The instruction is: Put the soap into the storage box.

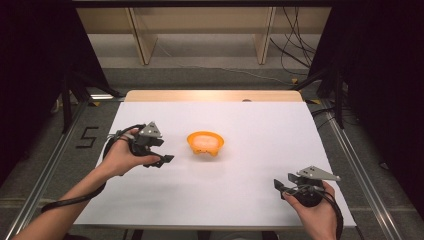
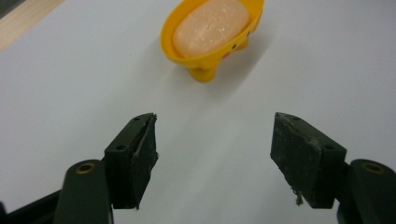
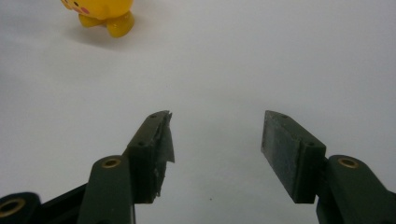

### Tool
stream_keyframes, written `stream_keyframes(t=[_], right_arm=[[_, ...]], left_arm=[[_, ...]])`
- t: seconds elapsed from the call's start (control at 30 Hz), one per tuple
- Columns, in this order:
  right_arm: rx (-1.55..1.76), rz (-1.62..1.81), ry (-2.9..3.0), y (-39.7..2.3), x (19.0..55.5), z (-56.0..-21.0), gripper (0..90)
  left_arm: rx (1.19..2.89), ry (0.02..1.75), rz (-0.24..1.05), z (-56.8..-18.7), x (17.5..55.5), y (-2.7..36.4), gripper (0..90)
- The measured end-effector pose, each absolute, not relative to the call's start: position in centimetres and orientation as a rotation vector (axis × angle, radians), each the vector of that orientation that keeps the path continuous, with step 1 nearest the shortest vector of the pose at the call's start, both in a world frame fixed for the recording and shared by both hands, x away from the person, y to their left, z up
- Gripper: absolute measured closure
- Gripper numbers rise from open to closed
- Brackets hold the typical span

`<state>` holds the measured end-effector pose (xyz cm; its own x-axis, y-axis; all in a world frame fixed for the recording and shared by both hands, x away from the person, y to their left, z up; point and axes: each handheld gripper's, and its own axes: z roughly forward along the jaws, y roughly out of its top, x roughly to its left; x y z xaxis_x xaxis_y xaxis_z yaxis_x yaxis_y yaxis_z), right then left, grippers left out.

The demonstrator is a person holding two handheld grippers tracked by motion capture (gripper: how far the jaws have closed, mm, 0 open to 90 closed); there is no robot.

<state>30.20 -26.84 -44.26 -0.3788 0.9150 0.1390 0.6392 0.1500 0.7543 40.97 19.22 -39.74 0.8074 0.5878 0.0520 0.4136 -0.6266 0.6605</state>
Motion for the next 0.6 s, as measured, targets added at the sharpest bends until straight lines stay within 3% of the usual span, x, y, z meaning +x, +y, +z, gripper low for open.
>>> stream_keyframes(t=[0.6], right_arm=[[1.42,1.071,2.093,-26.7,30.7,-44.3,42.9]], left_arm=[[2.32,0.954,0.263,-46.1,35.2,24.4,29.9]])
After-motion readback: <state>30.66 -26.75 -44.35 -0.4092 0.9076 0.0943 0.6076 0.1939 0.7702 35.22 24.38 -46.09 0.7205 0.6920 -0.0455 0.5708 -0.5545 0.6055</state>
